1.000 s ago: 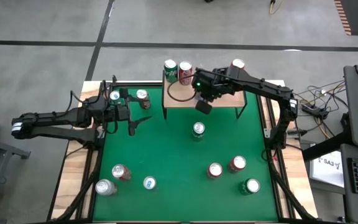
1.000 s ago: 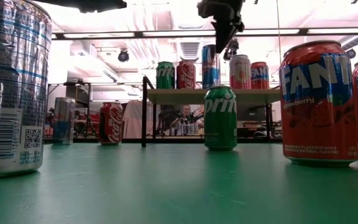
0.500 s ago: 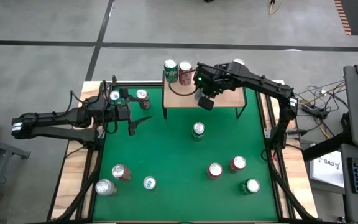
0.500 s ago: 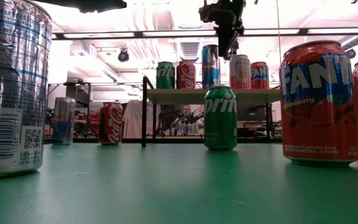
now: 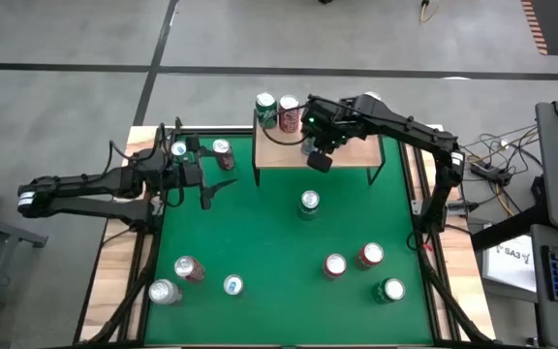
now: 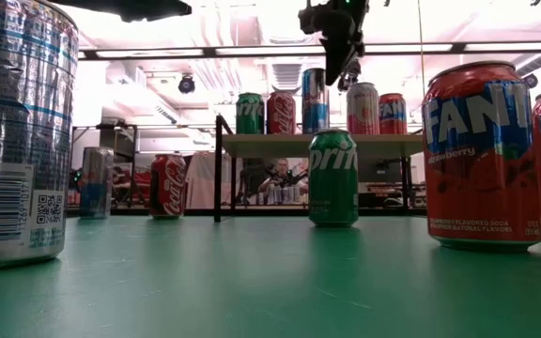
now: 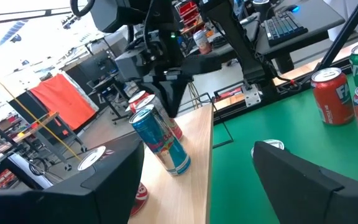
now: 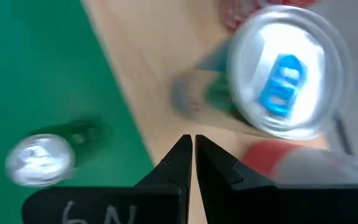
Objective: Place canned beverage on shelf
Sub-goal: Put the middle blue soda can on the shelf
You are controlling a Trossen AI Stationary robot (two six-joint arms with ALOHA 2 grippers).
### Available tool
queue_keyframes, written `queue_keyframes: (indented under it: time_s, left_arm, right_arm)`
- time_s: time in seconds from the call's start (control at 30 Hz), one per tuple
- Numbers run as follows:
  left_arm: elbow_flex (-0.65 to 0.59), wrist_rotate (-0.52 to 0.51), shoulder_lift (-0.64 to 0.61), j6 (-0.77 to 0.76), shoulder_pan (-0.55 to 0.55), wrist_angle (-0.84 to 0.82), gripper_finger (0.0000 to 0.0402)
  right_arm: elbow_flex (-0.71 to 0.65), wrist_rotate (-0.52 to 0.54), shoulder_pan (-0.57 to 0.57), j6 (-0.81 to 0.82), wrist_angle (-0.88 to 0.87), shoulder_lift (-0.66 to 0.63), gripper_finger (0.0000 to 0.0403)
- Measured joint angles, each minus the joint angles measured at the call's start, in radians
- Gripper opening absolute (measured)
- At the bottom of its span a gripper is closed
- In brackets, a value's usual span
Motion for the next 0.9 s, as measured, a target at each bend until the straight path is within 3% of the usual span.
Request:
queue_keyframes:
  time_s: [0.9]
  left_arm:
    - [0.000,0.000,0.000,0.000,0.001,0.000,0.0287]
  right_arm:
    - [-0.018,-0.006,-0.067,-0.083,0.121,0.003,0.0012]
